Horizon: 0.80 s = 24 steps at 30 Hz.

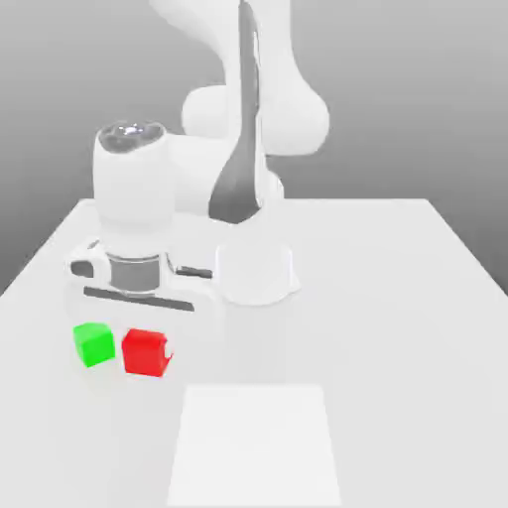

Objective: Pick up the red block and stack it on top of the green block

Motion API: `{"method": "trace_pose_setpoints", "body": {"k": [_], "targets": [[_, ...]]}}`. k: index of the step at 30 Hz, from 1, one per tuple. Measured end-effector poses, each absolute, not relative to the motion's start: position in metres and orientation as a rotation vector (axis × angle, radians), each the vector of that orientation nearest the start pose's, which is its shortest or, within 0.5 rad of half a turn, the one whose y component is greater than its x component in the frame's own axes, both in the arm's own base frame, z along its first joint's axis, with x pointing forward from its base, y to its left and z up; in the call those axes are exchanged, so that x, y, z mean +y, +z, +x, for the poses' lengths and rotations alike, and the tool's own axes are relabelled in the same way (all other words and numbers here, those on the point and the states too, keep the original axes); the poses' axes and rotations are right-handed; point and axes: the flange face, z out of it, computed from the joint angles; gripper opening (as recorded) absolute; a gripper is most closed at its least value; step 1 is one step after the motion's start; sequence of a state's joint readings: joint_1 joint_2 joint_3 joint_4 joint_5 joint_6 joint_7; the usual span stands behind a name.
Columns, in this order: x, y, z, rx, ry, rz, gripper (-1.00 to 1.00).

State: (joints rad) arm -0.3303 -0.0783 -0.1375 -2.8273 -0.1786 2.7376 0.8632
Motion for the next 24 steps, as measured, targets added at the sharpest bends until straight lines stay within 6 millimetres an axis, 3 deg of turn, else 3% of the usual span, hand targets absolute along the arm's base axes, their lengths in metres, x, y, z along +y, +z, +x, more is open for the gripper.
{"method": "trace_pose_setpoints", "body": {"k": [6,14,19,24], "targets": [[-0.197,0.232,0.299,2.243,-0.017,-2.288,-1.0],[-0.239,0.243,0.249,2.736,-0.023,-1.617,-1.0],[-0.258,0.247,0.217,2.932,-0.007,-1.144,-1.0],[-0.263,0.213,0.213,2.958,0.0,-1.047,-1.0]]}}
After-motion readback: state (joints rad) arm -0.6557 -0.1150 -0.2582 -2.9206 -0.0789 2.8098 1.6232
